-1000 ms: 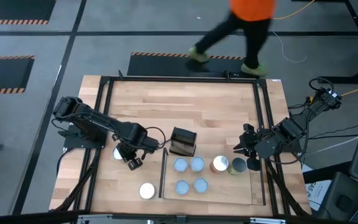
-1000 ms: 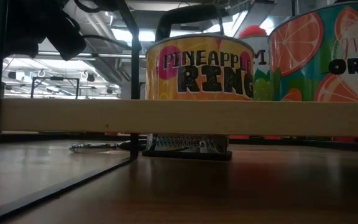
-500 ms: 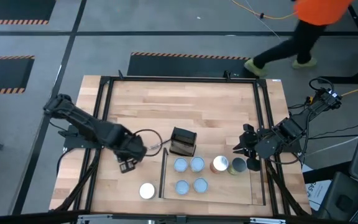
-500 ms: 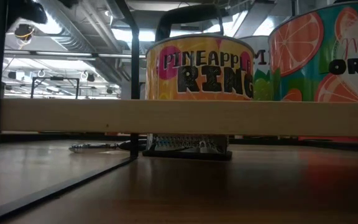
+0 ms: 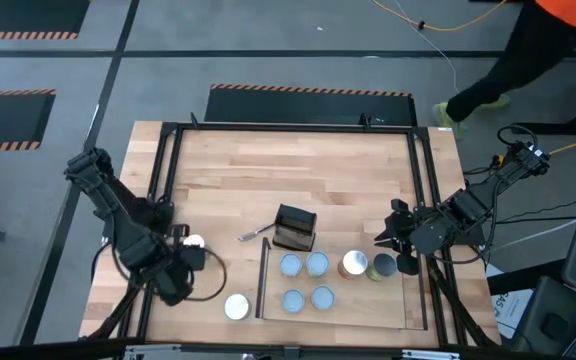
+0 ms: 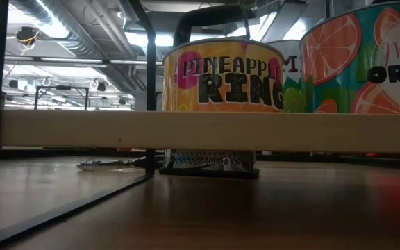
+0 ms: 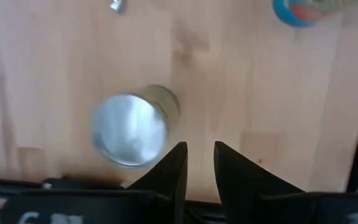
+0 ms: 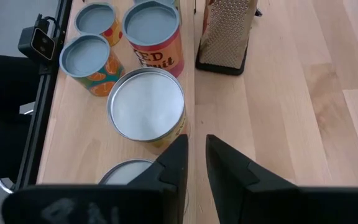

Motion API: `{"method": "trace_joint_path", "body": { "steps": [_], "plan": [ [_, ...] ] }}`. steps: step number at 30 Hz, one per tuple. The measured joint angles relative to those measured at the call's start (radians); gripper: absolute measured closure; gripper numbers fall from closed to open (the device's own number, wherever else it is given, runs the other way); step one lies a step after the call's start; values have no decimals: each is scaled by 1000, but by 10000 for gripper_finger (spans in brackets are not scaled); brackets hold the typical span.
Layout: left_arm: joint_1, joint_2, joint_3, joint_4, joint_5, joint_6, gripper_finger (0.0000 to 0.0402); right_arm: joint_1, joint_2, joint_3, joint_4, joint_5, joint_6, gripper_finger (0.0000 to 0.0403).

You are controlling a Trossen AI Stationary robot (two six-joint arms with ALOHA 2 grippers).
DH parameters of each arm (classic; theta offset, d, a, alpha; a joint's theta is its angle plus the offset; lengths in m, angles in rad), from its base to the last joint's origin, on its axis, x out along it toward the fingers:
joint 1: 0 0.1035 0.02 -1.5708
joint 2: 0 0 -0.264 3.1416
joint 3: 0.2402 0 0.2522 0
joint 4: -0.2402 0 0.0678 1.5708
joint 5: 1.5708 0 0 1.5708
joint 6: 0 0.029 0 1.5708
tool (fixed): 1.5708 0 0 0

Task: Pick and place cans onto a shelf
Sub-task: Put the canned oranges on the shelf

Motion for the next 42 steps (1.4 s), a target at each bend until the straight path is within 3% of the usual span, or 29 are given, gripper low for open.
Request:
{"method": "trace_joint_path", "body": {
  "steps": [8, 17, 38, 42],
  "plan": [
    [-49, 0, -146, 41, -26, -93, 330, 0, 0, 0, 16, 13, -3, 341],
    [-46, 0, -232, 93, -59, -64, 330, 0, 0, 0, 27, 14, -2, 341],
    [-37, 20, -255, 115, -132, -61, 331, 0, 0, 0, 34, 16, -1, 341],
    [-37, 36, -253, 115, -121, -61, 351, 0, 0, 0, 47, 16, -1, 341]
  ]
}}
